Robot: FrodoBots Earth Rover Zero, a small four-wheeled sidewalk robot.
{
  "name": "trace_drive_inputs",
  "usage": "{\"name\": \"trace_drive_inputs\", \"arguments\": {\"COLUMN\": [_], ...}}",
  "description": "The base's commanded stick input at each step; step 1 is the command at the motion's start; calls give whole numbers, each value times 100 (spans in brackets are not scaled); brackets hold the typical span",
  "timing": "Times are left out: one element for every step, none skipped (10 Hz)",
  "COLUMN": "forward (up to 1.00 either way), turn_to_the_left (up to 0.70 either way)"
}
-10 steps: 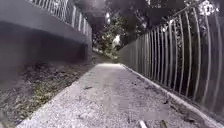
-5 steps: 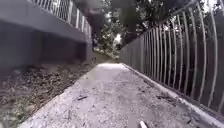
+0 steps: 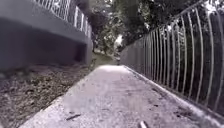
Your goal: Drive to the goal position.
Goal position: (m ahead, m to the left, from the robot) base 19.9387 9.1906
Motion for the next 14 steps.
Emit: {"name": "trace_drive_inputs", "arguments": {"forward": [100, 100, 100, 100, 100, 100, 100, 100, 100, 100, 100, 100, 100, 100], "turn_to_the_left": [0, 0, -3, -18, -36, -29, -10, 0, 0, 0, 0, 0, 0, 0]}}
